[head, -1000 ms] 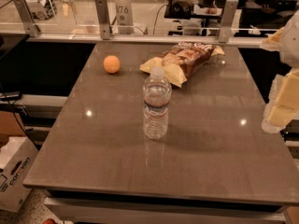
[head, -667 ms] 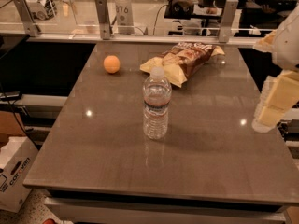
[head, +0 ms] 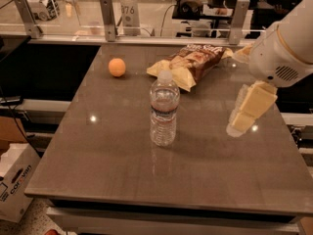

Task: Knock water bottle over

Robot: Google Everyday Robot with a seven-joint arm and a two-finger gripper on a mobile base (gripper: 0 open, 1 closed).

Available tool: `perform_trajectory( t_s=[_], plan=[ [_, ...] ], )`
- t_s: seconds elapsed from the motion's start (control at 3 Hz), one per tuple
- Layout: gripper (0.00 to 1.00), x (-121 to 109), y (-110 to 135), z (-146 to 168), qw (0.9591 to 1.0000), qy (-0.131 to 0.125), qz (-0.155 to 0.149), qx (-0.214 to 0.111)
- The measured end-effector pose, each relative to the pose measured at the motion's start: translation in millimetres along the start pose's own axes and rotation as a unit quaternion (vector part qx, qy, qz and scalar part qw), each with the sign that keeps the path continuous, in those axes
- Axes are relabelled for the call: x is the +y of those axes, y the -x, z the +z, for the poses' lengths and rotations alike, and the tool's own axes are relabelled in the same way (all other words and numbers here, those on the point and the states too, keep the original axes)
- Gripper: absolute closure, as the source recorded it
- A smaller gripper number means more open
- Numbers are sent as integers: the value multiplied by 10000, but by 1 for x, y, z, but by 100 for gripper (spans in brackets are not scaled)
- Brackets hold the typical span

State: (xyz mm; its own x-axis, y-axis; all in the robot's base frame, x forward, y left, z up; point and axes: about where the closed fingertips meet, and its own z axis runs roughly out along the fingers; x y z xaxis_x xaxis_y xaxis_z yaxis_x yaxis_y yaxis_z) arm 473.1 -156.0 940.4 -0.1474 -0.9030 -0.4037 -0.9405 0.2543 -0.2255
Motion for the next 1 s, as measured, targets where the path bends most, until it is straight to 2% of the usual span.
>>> perform_trajectory(
  t_s=[0.33,0.67,1.0],
  plan=[
    [0,0,22,28,9985,268,52,-485],
    [0,2,44,48,9927,541,147,-1069],
    [0,11,65,58,9818,854,188,-1688]
  ],
)
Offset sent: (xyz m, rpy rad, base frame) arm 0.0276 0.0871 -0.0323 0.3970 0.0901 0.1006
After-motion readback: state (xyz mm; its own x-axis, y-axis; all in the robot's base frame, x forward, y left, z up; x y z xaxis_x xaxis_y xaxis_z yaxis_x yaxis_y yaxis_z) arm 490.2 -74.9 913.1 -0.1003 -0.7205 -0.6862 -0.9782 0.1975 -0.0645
